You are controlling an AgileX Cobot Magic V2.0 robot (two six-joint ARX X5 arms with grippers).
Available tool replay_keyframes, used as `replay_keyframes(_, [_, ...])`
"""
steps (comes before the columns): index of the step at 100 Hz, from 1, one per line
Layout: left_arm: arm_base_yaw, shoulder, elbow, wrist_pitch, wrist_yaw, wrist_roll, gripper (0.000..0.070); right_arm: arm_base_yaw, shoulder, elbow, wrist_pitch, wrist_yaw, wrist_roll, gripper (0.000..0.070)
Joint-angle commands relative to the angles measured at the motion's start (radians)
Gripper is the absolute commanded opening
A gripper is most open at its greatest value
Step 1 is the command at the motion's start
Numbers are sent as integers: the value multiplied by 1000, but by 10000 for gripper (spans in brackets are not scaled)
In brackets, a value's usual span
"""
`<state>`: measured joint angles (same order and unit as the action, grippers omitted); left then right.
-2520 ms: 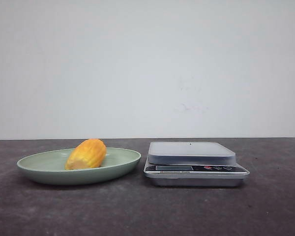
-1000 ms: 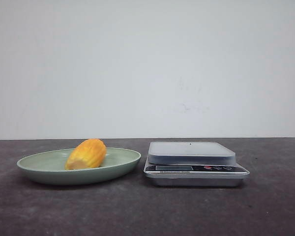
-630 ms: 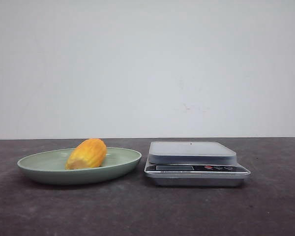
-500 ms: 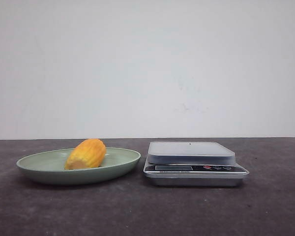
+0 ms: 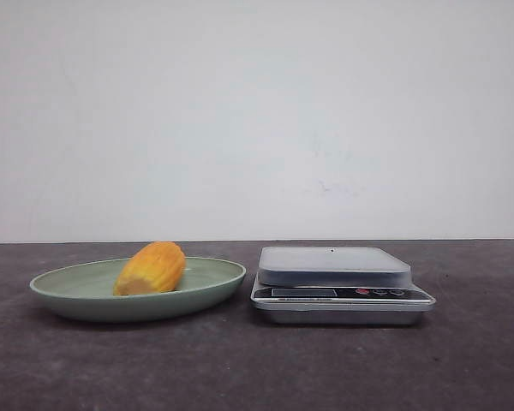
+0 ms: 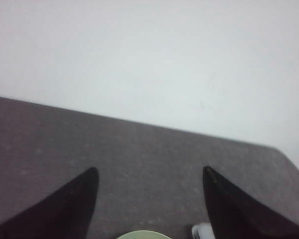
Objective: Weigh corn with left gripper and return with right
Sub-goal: 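Lower the left gripper onto the yellow corn cob on the green plate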
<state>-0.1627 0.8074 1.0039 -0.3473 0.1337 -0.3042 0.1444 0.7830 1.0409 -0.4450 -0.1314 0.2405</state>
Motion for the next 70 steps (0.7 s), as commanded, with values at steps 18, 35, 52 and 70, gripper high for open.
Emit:
replay_keyframes(18, [-182, 278, 79, -16, -79, 66, 388, 4, 26, 46, -48, -25, -47, 384])
replay_keyframes(35, [-226, 485, 79, -32, -82, 67, 389, 4, 26, 46, -81, -18, -72, 384])
replay_keyframes(52, [-244, 665, 79, -26, -84, 31, 389, 4, 24, 46, -106, -18, -73, 384])
replay_keyframes(70, [-286, 799, 79, -26, -84, 14, 389, 4, 24, 46, -107, -18, -77, 384])
